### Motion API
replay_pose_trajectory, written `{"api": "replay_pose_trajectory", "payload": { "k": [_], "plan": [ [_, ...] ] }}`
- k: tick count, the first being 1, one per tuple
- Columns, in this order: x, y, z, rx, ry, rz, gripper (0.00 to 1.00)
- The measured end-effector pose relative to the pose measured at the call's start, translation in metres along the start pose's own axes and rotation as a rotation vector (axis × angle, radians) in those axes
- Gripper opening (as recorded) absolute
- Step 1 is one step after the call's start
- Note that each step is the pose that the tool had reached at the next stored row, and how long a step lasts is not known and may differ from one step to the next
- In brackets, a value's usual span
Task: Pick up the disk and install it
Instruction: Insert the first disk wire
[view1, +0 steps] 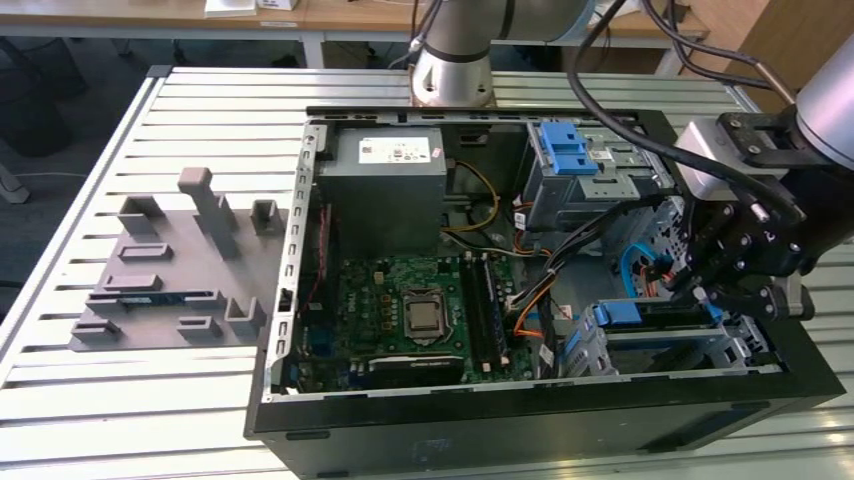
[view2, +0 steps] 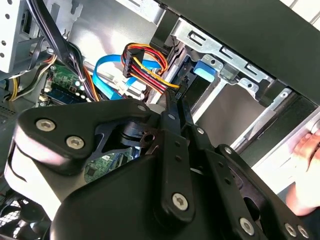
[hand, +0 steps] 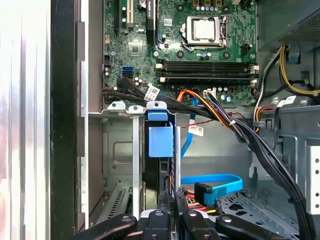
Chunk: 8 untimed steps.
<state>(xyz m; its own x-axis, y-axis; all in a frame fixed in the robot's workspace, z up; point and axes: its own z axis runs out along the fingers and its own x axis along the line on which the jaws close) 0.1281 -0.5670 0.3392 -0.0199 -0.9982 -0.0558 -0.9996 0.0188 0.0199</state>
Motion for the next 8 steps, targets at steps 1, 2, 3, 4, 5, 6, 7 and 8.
{"api": "replay_pose_trajectory", "payload": {
  "k": [1, 2, 3, 4, 5, 6, 7, 8],
  "plan": [
    [0.0001, 0.0, 0.0004, 0.0, 0.0001, 0.0, 0.16],
    [0.0001, 0.0, 0.0008, 0.0, 0.0001, 0.0, 0.16],
    [0.0001, 0.0, 0.0012, 0.0, 0.0001, 0.0, 0.16],
    [0.0002, 0.0, 0.0016, 0.0, 0.0001, 0.0, 0.16],
    [0.0002, 0.0, 0.0018, 0.0, 0.0001, 0.0, 0.16],
    [0.0003, 0.0, 0.0022, 0.0, 0.0, 0.0, 0.16],
    [0.0004, -0.0001, 0.0027, 0.0, -0.0001, 0.0, 0.16],
    [0.0004, -0.0001, 0.0028, 0.0, 0.0001, 0.0, 0.16]
  ]
}}
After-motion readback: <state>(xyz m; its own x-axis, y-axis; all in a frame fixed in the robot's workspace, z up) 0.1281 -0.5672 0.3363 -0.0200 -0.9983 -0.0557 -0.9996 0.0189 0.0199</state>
